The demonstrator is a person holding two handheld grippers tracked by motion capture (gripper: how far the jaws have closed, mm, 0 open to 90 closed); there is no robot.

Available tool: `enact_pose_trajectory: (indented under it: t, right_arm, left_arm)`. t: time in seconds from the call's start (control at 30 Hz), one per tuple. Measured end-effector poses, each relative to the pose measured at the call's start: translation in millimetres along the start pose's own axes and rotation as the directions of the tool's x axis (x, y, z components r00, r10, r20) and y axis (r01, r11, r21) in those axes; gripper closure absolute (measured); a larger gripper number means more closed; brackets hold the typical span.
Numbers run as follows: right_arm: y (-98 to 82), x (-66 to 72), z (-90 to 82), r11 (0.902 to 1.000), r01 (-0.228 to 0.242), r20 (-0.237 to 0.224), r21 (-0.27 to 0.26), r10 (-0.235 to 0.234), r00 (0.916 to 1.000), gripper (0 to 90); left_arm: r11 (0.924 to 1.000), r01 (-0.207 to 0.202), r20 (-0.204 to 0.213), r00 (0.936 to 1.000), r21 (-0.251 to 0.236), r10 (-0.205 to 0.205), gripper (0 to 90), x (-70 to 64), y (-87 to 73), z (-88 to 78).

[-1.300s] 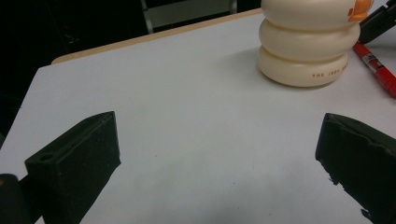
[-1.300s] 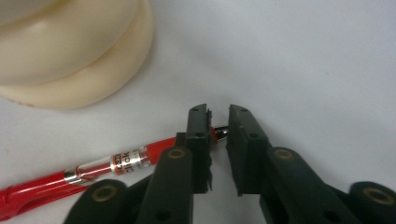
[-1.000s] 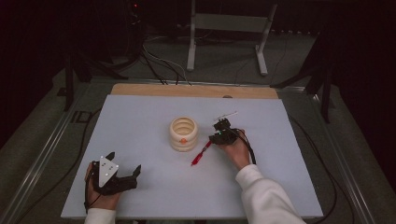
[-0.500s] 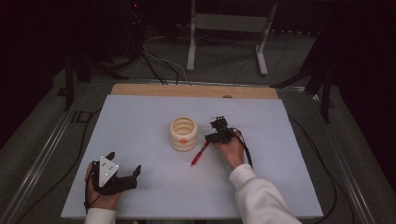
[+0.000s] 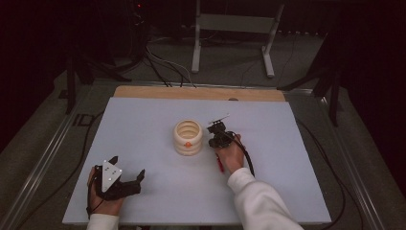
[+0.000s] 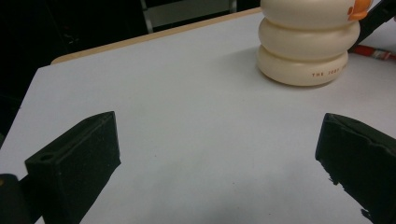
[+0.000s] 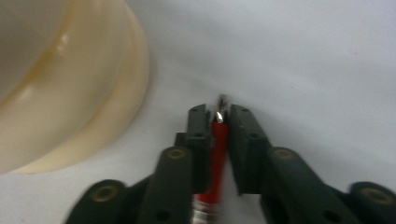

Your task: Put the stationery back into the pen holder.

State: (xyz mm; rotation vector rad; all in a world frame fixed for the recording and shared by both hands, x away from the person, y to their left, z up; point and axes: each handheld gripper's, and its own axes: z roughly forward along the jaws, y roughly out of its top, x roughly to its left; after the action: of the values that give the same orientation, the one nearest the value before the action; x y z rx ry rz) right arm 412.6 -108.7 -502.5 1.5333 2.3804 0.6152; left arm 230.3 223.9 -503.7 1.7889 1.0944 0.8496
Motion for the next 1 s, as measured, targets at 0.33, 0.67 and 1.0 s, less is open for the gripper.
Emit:
enact_pose_trajectory:
  t: [0.33, 0.67, 1.0]
  right_arm:
    - [-2.3, -13.0, -10.4, 0.9991, -0.011, -0.096, -0.042, 0.007, 0.9954, 81.2]
    - [-2.5, -16.6, -40.5, 0.9888, 0.0, -0.118, -0.149, -0.018, 0.9929, 81.3]
    - [4.0, -23.4, -69.0, 0.9667, -0.008, -0.13, -0.256, -0.026, 0.9912, 81.2]
  left_arm:
    - [1.0, 0.001, -0.003, 1.0, -0.001, -0.001, 0.5, 0.7, 0.0, -0.4]
    - [1.0, 0.001, -0.003, 1.0, -0.001, -0.001, 0.5, 0.6, -0.1, -0.5]
    - [1.0, 0.002, -0.003, 1.0, -0.002, -0.002, 0.5, 0.6, -0.2, -0.4]
